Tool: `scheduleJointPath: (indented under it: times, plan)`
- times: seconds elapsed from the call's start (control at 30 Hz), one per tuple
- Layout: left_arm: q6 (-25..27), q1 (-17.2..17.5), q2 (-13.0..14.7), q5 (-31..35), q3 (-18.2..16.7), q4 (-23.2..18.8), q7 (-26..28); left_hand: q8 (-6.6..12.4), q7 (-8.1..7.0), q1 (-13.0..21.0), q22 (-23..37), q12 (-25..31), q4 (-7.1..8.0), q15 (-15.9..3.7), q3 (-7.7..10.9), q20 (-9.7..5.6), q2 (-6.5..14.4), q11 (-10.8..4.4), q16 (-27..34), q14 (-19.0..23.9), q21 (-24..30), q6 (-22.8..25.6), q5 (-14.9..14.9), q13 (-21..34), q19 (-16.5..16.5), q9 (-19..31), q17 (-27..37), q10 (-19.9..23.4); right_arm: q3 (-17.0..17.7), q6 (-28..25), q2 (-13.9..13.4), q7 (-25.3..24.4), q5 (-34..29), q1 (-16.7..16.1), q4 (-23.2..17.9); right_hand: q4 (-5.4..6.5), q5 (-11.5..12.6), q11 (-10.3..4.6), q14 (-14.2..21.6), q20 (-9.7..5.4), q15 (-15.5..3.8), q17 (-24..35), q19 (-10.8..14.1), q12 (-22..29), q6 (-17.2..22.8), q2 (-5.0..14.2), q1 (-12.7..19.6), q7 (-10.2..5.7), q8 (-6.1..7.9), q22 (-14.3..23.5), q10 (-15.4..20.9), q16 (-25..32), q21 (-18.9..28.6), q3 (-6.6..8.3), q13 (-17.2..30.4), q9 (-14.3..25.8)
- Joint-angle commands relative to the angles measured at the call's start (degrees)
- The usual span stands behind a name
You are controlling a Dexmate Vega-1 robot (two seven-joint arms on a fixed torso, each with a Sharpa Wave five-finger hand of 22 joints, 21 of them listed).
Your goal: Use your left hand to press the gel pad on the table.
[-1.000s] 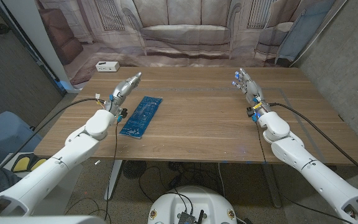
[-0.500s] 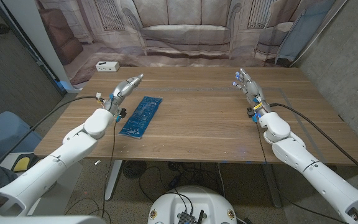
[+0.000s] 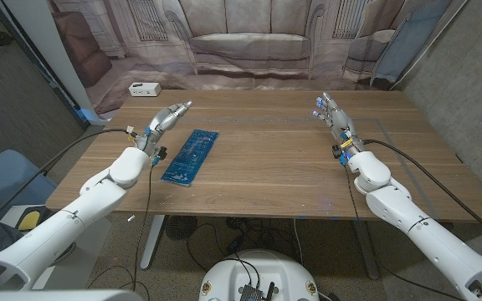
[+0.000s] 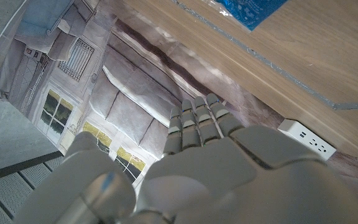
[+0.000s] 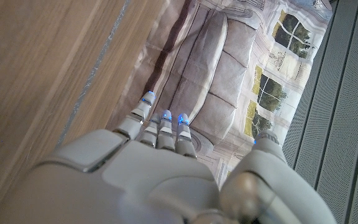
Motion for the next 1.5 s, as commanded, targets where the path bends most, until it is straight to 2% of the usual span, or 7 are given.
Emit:
scheduleJointPath:
  times: [0.03,0.33,0.6,0.8,1.03,1.33,1.5]
  plan:
    - [-2.28,1.37,0.71,2.54,-0.74,0.97,1.84,0.33,0.35,0.74,0.18,0.36,-0.35,0.10,0.08,-0.19,0.05,0.13,0.15,1.29,0.03,1.28,-0.13,0.08,1.54,0.12,0.14,1.37,-0.37,-1.87,-0.60,0.02,-0.32,0.57,-0.76,-0.45,0.44,-0.15,0.42,0.45,-0.01,0.05,0.07,0.26,0.49,-0.08,0.41,-0.05,0.27,0.15,0.65,0.34,0.08,-0.01,0.06,0.15]
    - [0.48,1.11,2.81,4.55,-0.37,0.21,0.56,0.02,0.25,1.26,0.14,0.17,-0.71,0.42,0.08,-0.04,0.02,0.36,-0.22,1.43,-0.15,1.46,-0.05,0.12,2.38,0.13,0.13,1.60,-0.89,-1.25,0.47,-0.22,-0.59,1.24,0.14,-0.53,0.43,-0.13,0.52,0.60,0.14,0.03,-0.01,0.28,0.50,-0.11,0.44,-0.09,0.24,0.16,0.79,0.35,0.05,-0.03,0.08,0.15]
    - [8.26,0.71,4.14,14.99,1.27,-3.96,6.76,-0.07,-0.56,1.76,0.14,-0.31,-1.04,-0.13,0.10,-0.05,0.11,-0.35,-0.64,1.32,-0.52,2.18,0.00,0.14,2.79,0.14,0.14,1.16,-0.53,-1.09,0.60,-1.46,-0.75,0.31,-0.53,-0.57,0.43,-0.17,0.61,0.62,0.10,0.02,-0.03,0.29,0.62,-0.02,0.49,-0.08,0.27,0.16,0.90,0.37,0.04,0.00,0.09,0.16]
    - [10.57,-1.09,4.63,17.63,2.66,-4.36,6.24,-0.06,-0.61,1.95,0.14,-0.37,-1.16,-0.36,0.12,-0.09,0.17,-0.42,-0.67,1.57,-0.67,2.61,0.00,0.15,2.95,0.14,0.14,1.32,-0.45,-0.98,0.74,-1.63,-0.73,0.27,-0.48,-0.64,0.42,-0.06,0.68,0.72,0.09,0.01,-0.03,0.33,0.67,0.05,0.57,-0.12,0.27,0.16,1.06,0.38,0.05,0.04,0.10,0.16]
    - [14.23,-1.41,5.06,20.93,4.01,-6.27,6.98,-0.17,-0.60,2.14,0.14,-0.47,-1.28,-0.54,0.15,-0.10,0.25,-0.87,-0.81,1.58,-0.85,2.71,0.00,0.15,3.00,0.14,0.14,1.36,-0.65,-0.93,0.97,-1.36,-0.73,0.69,0.05,-0.68,0.42,-0.14,0.69,0.76,0.11,0.00,-0.03,0.36,0.70,0.13,0.63,-0.13,0.27,0.17,1.20,0.37,0.05,0.07,0.11,0.16]
    - [17.35,-1.96,5.75,26.09,6.02,-8.28,8.04,-0.22,-0.73,2.41,0.15,-0.53,-1.43,-0.69,0.20,-0.12,0.42,-0.98,-0.92,1.74,-1.06,3.16,0.00,0.16,3.24,0.15,0.14,1.68,-1.13,-0.23,1.52,-0.56,-0.87,1.76,1.35,-0.74,0.41,-0.26,0.69,0.78,0.10,0.00,-0.04,0.36,0.80,0.22,0.69,-0.22,0.28,0.17,1.29,0.35,0.05,0.09,0.12,0.16]
    - [14.28,-1.91,4.57,28.11,6.48,-6.50,12.72,0.28,-1.05,2.89,0.16,0.07,-1.71,-1.18,0.33,-0.09,0.81,-2.26,-0.54,3.75,-1.07,5.66,-0.06,0.20,4.74,0.18,0.14,4.14,-1.17,0.26,1.71,-0.27,-0.78,1.97,1.93,-0.76,0.39,-0.24,0.71,0.80,0.10,-0.01,-0.03,0.37,0.83,0.21,0.69,-0.27,0.28,0.17,1.36,0.36,0.05,0.07,0.12,0.16]
